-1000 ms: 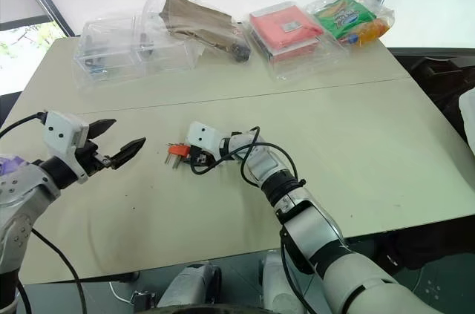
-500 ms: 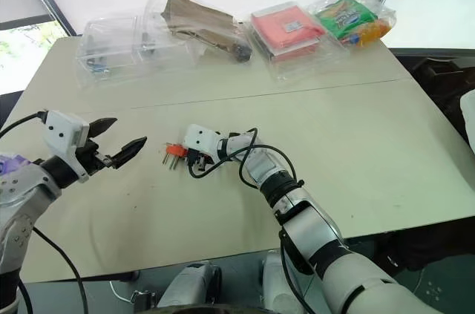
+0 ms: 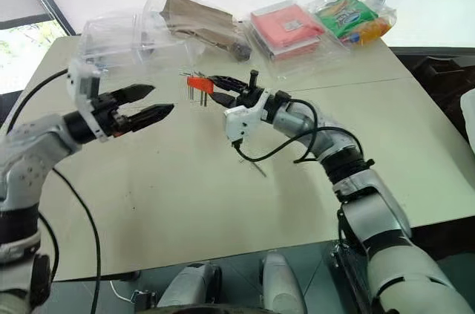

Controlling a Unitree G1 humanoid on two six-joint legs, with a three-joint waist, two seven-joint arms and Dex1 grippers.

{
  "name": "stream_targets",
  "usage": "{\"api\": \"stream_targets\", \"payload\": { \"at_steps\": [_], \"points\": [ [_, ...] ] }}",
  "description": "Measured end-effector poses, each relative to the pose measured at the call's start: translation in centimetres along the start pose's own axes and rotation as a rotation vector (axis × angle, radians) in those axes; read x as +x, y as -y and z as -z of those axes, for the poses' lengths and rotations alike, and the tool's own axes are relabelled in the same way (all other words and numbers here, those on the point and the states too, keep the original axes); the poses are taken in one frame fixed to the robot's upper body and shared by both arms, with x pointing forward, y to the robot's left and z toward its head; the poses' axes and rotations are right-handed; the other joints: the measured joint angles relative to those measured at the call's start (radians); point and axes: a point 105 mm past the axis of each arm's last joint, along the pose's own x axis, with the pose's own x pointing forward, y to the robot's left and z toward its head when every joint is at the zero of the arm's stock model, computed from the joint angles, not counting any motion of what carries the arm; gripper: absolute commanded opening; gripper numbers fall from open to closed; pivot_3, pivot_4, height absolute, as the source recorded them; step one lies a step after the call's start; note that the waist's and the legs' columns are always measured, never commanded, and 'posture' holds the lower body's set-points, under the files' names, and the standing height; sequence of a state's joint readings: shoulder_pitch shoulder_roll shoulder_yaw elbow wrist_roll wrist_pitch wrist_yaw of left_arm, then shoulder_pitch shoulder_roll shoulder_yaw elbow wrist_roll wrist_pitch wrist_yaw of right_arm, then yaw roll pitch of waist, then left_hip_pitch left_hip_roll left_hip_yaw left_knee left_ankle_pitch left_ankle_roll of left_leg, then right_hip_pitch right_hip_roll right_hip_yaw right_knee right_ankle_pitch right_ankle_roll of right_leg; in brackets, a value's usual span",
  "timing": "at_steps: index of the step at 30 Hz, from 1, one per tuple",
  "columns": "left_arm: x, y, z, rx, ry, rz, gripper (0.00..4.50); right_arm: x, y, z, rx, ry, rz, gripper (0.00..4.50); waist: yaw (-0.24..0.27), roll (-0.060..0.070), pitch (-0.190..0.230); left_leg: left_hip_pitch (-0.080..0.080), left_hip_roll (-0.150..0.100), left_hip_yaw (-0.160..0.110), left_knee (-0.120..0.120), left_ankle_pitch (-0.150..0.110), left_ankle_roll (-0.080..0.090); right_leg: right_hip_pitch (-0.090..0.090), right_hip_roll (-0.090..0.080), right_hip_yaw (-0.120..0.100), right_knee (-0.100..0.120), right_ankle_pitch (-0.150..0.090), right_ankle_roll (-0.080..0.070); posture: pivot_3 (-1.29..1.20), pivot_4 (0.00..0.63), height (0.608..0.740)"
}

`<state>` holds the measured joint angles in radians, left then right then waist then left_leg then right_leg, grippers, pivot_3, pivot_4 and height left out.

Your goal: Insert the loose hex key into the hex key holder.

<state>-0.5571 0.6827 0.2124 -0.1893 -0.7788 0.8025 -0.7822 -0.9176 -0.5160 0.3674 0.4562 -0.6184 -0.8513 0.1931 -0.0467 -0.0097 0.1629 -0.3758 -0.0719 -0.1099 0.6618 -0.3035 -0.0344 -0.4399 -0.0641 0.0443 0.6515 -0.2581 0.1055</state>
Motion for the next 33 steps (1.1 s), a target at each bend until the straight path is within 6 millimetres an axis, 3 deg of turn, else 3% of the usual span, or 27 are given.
{"api": "stream_targets", "payload": {
  "at_steps": [6, 10, 24, 27, 33],
  "points": [
    [2.1, 1.3, -1.7, -0.064, 0.017, 0.172, 4.50, -0.6, 1.4, -2.4, -0.101, 0.145, 0.008, 0.99, -0.001, 0.000, 0.000, 0.000, 0.000, 0.000, 0.000, 0.000, 0.000, 0.000, 0.000, 0.001, 0.000, 0.000, 0.000, 0.00, 0.150, 0.740],
    [2.5, 2.2, -1.5, -0.080, -0.006, 0.246, 4.50, -0.7, 1.7, -3.1, -0.123, 0.181, 0.007, 0.99, 0.000, 0.000, 0.000, 0.000, 0.000, 0.000, 0.000, 0.000, 0.000, 0.000, 0.000, 0.001, 0.000, 0.000, 0.000, 0.00, 0.150, 0.740],
    [2.6, 2.8, -1.2, -0.106, -0.014, 0.294, 4.50, -0.9, 1.9, -3.2, -0.133, 0.189, 0.006, 0.99, 0.001, 0.000, 0.000, 0.000, 0.000, 0.000, 0.001, 0.000, 0.000, 0.000, 0.000, 0.001, 0.000, 0.000, 0.000, 0.00, 0.150, 0.740],
    [2.6, 2.8, -1.2, -0.106, -0.014, 0.293, 3.60, -0.9, 1.8, -3.2, -0.134, 0.190, 0.003, 0.99, 0.001, 0.000, 0.000, 0.000, 0.000, 0.000, 0.001, 0.000, 0.000, 0.000, 0.000, 0.001, 0.000, 0.000, 0.000, 0.00, 0.150, 0.740],
    [2.6, 3.2, -1.2, -0.109, -0.006, 0.317, 0.70, -0.9, 1.8, -2.9, -0.132, 0.174, -0.009, 0.99, 0.001, 0.000, 0.000, 0.000, 0.000, 0.000, 0.001, 0.000, 0.000, 0.000, 0.000, 0.001, 0.000, 0.000, 0.000, 0.00, 0.150, 0.740]
  ]
}}
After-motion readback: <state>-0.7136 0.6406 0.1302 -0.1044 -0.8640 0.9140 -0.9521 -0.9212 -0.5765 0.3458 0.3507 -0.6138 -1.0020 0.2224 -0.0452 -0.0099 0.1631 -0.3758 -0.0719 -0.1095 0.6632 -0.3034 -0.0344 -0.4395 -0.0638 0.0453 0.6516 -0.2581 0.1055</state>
